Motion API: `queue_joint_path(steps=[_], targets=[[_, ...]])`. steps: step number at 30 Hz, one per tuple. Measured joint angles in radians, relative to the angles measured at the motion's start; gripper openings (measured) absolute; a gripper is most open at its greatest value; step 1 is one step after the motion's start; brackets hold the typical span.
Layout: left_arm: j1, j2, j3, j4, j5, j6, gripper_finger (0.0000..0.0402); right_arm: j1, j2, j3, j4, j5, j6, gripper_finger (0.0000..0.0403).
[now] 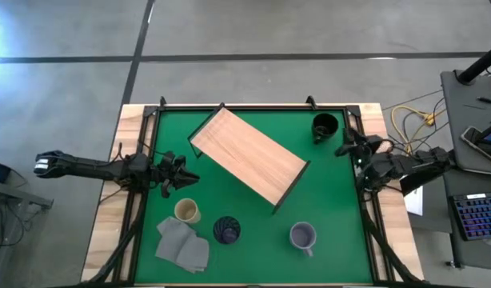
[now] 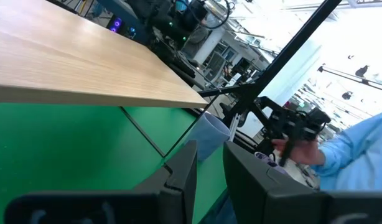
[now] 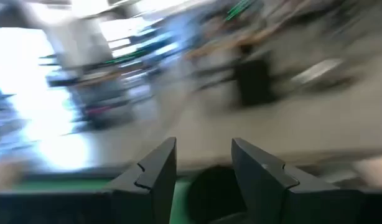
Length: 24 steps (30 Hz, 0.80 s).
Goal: Stack small to large cups/mugs on shelf
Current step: Put the black mug on the shelf
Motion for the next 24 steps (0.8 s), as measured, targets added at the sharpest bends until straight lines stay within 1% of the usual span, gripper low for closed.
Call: queue_joint_path(steps=[2, 3, 4, 6, 7, 8, 9, 10, 11, 12, 13, 14, 15, 16, 17, 19, 20, 22, 23, 24], targets=[[0.0, 0.0, 0.0, -0.001, 0.0, 0.0, 0.0064, -0.012, 0.004, 0.005, 0.0, -0.262, 0.099, 0.0148], [0.0, 0.0, 0.0, 0.001, 0.0, 0.0, 0.0064, -0.014, 0.003, 0.007, 0.004, -0.366, 0.136, 0.0148], [0.0, 0.001, 0.0, 0.002, 0.0, 0.0, 0.0064, -0.015, 0.003, 0.007, 0.04, -0.432, 0.161, 0.0148], [0.0, 0.003, 0.0, 0.002, -0.003, 0.0, 0.0064, -0.016, 0.024, -0.01, 0.206, -0.467, 0.183, 0.0148], [0.0, 0.003, 0.0, 0.003, -0.004, 0.0, 0.0064, -0.015, 0.037, -0.031, 0.337, -0.494, 0.135, 0.0148], [0.0, 0.004, 0.0, 0.011, -0.007, 0.0, 0.0064, -0.016, 0.06, -0.048, 0.512, -0.58, 0.04, 0.0148], [0.0, 0.005, 0.0, 0.019, -0.008, -0.006, 0.0064, -0.018, 0.093, -0.059, 0.705, -0.707, -0.063, 0.0148], [0.0, 0.005, 0.0, 0.037, -0.012, -0.038, 0.0064, -0.021, 0.132, -0.066, 0.913, -0.855, -0.155, 0.0148], [0.0, 0.005, 0.0, 0.063, -0.02, -0.085, 0.0064, -0.022, 0.177, -0.067, 1.106, -0.978, -0.235, 0.0148], [0.0, 0.007, 0.0, 0.084, -0.039, -0.131, 0.0064, -0.022, 0.234, -0.059, 1.266, -1.048, -0.298, 0.0148], [0.0, 0.009, 0.0, 0.099, -0.063, -0.172, 0.0064, -0.022, 0.298, -0.035, 1.392, -1.081, -0.366, 0.0148], [0.0, 0.011, 0.0, 0.117, -0.089, -0.201, 0.0064, -0.022, 0.357, -0.003, 1.467, -1.079, -0.434, 0.0148], [0.0, 0.012, 0.0, 0.143, -0.119, -0.215, 0.0064, -0.023, 0.417, 0.04, 1.507, -1.043, -0.484, 0.0148], [0.0, 0.012, 0.0, 0.171, -0.151, -0.218, 0.0064, -0.024, 0.481, 0.102, 1.51, -0.981, -0.519, 0.0148], [0.0, 0.011, 0.0, 0.195, -0.173, -0.219, 0.0064, -0.027, 0.541, 0.169, 1.486, -0.905, -0.546, 0.0148], [0.0, 0.012, 0.0, 0.237, -0.206, -0.204, 0.0064, -0.048, 0.661, 0.326, 1.367, -0.741, -0.563, 0.0148], [0.0, 0.012, 0.0, 0.261, -0.229, -0.184, 0.0064, -0.065, 0.714, 0.416, 1.275, -0.684, -0.577, 0.0148], [0.0, 0.011, 0.0, 0.302, -0.265, -0.159, 0.0064, -0.099, 0.791, 0.613, 0.993, -0.622, -0.664, 0.0148], [0.0, 0.012, 0.0, 0.323, -0.272, -0.153, 0.0064, -0.112, 0.813, 0.727, 0.804, -0.553, -0.698, 0.0148], [0.0, 0.011, 0.0, 0.334, -0.273, -0.152, 0.0064, -0.125, 0.84, 0.853, 0.611, -0.456, -0.692, 0.0148]])
